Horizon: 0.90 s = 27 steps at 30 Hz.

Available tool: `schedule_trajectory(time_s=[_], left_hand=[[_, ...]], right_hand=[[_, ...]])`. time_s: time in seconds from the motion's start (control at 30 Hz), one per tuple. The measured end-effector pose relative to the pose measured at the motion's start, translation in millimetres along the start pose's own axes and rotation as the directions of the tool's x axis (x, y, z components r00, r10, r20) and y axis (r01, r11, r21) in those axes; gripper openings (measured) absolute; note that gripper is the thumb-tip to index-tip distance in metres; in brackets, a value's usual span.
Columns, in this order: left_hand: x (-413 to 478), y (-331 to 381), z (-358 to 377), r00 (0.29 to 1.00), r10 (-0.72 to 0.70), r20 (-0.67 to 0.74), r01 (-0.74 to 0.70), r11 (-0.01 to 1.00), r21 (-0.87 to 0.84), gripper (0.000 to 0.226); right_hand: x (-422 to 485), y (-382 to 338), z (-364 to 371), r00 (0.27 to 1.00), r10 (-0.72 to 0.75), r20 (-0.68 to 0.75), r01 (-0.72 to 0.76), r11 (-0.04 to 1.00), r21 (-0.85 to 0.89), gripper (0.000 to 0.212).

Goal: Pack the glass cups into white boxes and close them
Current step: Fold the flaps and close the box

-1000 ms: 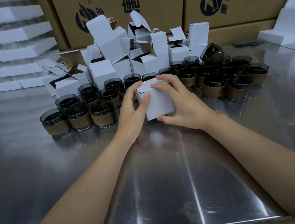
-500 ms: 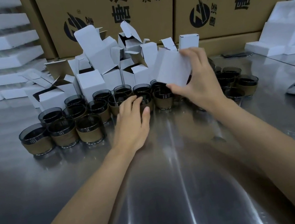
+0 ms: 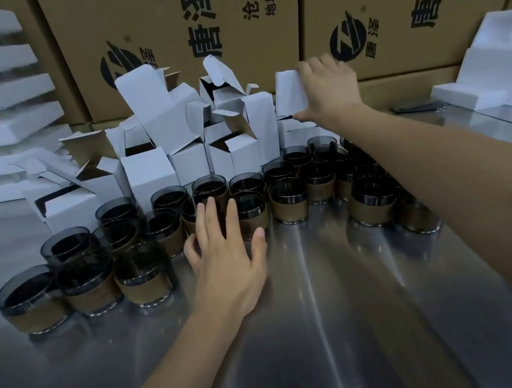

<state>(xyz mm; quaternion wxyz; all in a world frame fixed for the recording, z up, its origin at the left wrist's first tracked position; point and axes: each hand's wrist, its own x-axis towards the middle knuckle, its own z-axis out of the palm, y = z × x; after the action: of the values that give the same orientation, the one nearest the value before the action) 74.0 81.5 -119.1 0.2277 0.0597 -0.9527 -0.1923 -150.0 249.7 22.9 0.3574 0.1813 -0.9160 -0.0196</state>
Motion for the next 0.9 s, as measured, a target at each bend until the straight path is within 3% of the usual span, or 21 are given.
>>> schedule_trajectory(time_s=[0.23, 0.5, 0.77, 0.83, 0.9], left_hand=[[3, -2, 4, 0.999, -0.040, 0.030, 0.040, 0.999, 0.012, 0.071], [3, -2, 3, 0.999, -0.033, 0.038, 0.034, 0.999, -0.009, 0.082], [4, -3, 4, 0.999, -0.027, 0.045, 0.029, 0.999, -0.029, 0.071], [4, -2, 4, 0.999, -0.027, 0.045, 0.028, 0.999, -0.036, 0.075], [4, -2, 3, 0.998, -0.029, 0.048, 0.031, 0.998, -0.045, 0.075]], right_hand=[[21, -2, 40, 0.986, 0.125, 0.109, -0.122, 0.992, -0.037, 0.062], [22, -12, 70, 0.982, 0.111, 0.151, -0.098, 0.991, -0.088, 0.072], [15, -11, 72, 0.969, 0.149, 0.199, -0.116, 0.979, -0.170, 0.084], [11, -16, 67, 0.974, 0.141, 0.177, -0.117, 0.983, -0.144, 0.082], [4, -28, 61, 0.989, 0.127, 0.076, -0.127, 0.992, -0.007, 0.069]])
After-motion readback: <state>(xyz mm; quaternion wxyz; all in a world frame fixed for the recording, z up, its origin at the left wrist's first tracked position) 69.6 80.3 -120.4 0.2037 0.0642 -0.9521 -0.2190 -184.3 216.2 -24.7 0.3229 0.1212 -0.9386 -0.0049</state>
